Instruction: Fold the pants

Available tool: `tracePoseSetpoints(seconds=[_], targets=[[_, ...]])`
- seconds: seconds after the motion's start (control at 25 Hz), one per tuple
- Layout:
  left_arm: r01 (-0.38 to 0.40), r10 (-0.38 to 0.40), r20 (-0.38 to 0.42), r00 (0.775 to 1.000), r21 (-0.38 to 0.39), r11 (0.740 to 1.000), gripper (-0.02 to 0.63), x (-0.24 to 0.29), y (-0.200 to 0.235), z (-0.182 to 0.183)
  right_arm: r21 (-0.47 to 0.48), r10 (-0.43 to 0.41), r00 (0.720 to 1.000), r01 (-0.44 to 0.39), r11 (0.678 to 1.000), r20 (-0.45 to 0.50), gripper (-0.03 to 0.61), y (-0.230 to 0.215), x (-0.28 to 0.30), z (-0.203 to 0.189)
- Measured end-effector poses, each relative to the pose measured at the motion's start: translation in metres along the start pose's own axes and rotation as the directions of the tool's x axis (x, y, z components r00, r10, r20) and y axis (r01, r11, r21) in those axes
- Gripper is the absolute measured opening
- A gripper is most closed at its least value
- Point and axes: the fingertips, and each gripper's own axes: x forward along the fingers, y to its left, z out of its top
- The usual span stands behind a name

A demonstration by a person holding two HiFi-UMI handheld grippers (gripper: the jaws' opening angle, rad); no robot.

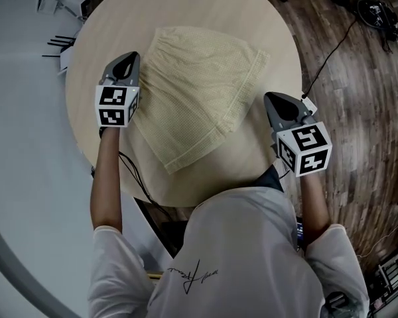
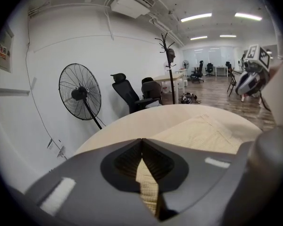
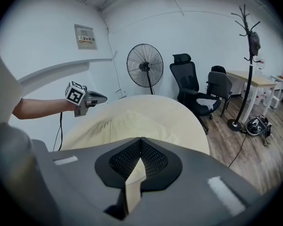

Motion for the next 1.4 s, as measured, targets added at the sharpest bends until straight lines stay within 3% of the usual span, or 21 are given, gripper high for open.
tracePoseSetpoints(seconds=[0.28, 0.52, 0.8, 0.96, 1.12, 1.4], targets=[[0.016, -0.017, -0.045, 0.999, -0.024, 1.000, 0.006, 0.055, 0.011, -0.004, 0.022, -0.008, 1.000, 0.009, 1.000, -0.029, -0.003, -0.026, 0.026, 0.000], [0.082, -0.086, -0.059, 0.994, -0.071, 0.994, 0.006, 0.102, 0.012, -0.010, 0.040, -0.013, 0.999, 0.015, 0.999, -0.050, -0.003, -0.052, 0.051, -0.002], [0.146, -0.137, -0.148, 0.979, 0.047, 0.988, 0.023, 0.143, 0.029, -0.029, 0.059, -0.010, 0.997, 0.014, 0.998, -0.075, -0.003, -0.075, 0.081, -0.004], [0.253, -0.214, -0.225, 0.951, 0.162, 0.954, 0.151, 0.161, 0.025, -0.041, 0.059, -0.021, 0.996, 0.026, 0.998, -0.087, -0.003, -0.094, 0.095, -0.006], [0.349, -0.269, -0.310, 0.912, 0.241, 0.906, 0.167, 0.172, 0.020, -0.056, 0.050, -0.030, 0.993, 0.035, 0.998, -0.111, -0.003, -0.107, 0.105, -0.008], [0.456, -0.335, -0.365, 0.869, 0.324, 0.829, 0.169, 0.186, 0.018, -0.057, 0.010, -0.052, 0.985, 0.054, 0.998, -0.165, -0.003, -0.124, 0.124, -0.010]])
